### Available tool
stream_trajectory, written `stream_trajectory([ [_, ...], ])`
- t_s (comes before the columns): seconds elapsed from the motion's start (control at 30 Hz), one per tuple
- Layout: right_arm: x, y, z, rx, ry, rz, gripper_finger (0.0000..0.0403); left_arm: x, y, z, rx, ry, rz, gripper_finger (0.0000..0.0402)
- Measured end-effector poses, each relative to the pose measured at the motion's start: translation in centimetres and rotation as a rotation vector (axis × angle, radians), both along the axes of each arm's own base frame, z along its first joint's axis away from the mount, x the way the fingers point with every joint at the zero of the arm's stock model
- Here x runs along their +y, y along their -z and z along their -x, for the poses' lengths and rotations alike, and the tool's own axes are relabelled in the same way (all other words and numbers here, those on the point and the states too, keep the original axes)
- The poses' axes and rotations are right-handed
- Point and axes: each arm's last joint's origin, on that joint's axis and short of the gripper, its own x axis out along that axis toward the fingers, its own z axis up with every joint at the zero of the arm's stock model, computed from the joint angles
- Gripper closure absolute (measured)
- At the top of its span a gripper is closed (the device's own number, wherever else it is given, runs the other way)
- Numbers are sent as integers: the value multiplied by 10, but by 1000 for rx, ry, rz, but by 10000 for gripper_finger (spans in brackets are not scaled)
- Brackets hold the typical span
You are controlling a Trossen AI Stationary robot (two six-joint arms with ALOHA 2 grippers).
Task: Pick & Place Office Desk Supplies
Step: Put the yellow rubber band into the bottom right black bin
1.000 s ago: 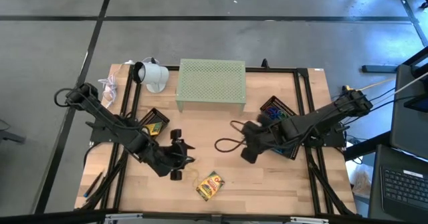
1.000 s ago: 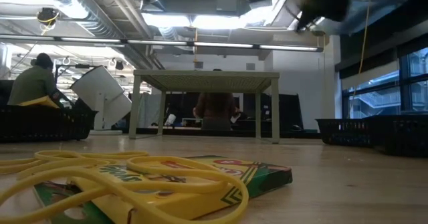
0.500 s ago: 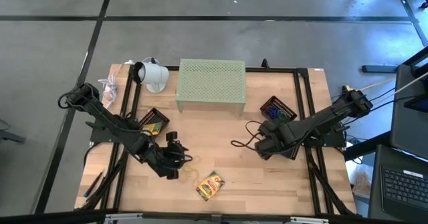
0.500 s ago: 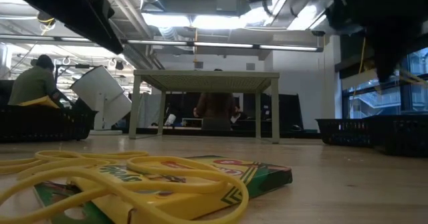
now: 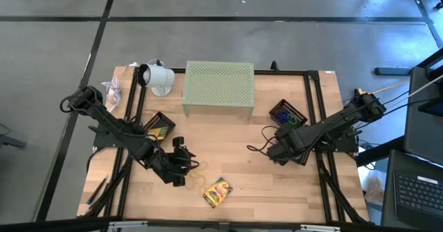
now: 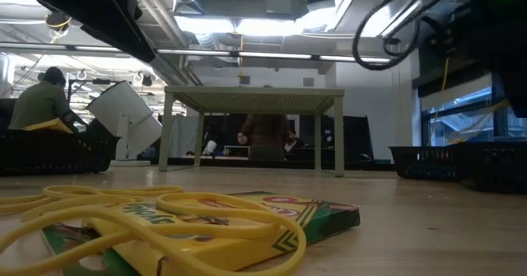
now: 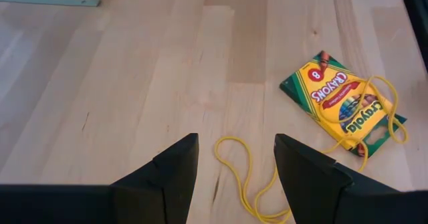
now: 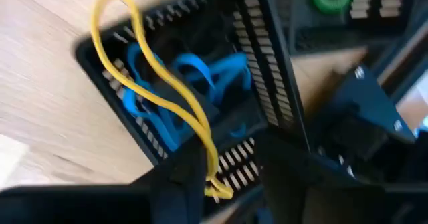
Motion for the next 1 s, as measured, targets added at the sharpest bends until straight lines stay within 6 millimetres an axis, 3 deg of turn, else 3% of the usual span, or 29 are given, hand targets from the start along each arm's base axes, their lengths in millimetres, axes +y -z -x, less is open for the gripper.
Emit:
stream_trajectory([
  [0.4, 8, -1, 9, 90, 15, -74, 223, 0, 0, 0, 0, -1, 2, 206],
  [0.73, 15, 1, 1, -31, -86, -71, 163, -4, 2, 1, 70, 83, 103, 206],
  [1.0, 12, 0, 4, 3, -161, -40, 125, -5, 3, 2, 104, 93, 163, 206],
])
